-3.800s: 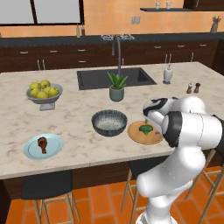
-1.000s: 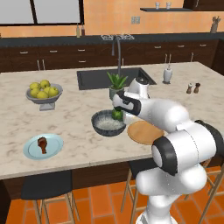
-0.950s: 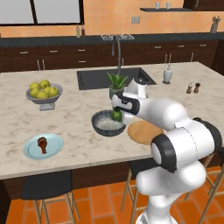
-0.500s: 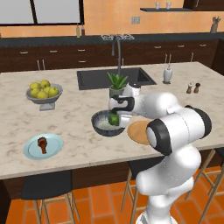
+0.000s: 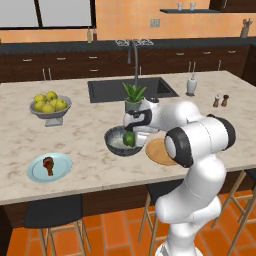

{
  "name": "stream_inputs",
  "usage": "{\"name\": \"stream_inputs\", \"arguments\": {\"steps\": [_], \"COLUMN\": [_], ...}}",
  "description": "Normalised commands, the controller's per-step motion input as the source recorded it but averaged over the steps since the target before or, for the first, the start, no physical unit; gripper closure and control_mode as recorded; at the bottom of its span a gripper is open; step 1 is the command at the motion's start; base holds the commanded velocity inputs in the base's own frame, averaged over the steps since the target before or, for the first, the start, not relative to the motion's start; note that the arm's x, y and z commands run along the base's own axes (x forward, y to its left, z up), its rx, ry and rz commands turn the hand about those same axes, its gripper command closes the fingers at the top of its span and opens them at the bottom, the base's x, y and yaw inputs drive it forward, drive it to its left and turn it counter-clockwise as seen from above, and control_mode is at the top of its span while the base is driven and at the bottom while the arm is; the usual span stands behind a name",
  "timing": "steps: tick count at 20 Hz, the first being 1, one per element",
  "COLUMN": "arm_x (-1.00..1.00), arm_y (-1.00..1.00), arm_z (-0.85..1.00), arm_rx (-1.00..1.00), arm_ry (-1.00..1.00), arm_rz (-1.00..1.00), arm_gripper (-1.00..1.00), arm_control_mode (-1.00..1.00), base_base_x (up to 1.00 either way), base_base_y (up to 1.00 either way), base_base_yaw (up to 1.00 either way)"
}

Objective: Pick the chicken drumstick and broccoli from their plates and place them in the bowl. Then put the bowl in the fridge.

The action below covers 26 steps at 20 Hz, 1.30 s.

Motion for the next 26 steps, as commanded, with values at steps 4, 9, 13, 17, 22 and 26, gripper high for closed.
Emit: {"name": "stream_inputs", "arguments": {"steps": [4,9,13,17,22,26], "arm_x": [0.47,0.29,0.00,-0.20,-0.75,-0.97], "arm_y": [0.02,0.16,0.06,0.03,0.00,0.00], "arm_z": [-0.21,-0.40,-0.09,0.03,0.45,0.64], "arm_rx": [0.00,0.00,0.00,0.01,0.01,0.01], "arm_ry": [0.06,0.02,0.00,0.00,-0.02,0.00], "arm_rz": [0.00,0.00,0.00,0.00,0.00,0.05], "arm_gripper": [1.00,-1.00,-1.00,-1.00,-1.00,-1.00], "arm_control_mode": [-1.00,-1.00,-1.00,-1.00,-1.00,-1.00], "base_base_x": [0.00,0.00,0.00,0.00,0.00,0.00], "base_base_y": [0.00,0.00,0.00,0.00,0.00,0.00], "base_base_yaw": [0.00,0.00,0.00,0.00,0.00,0.00]}}
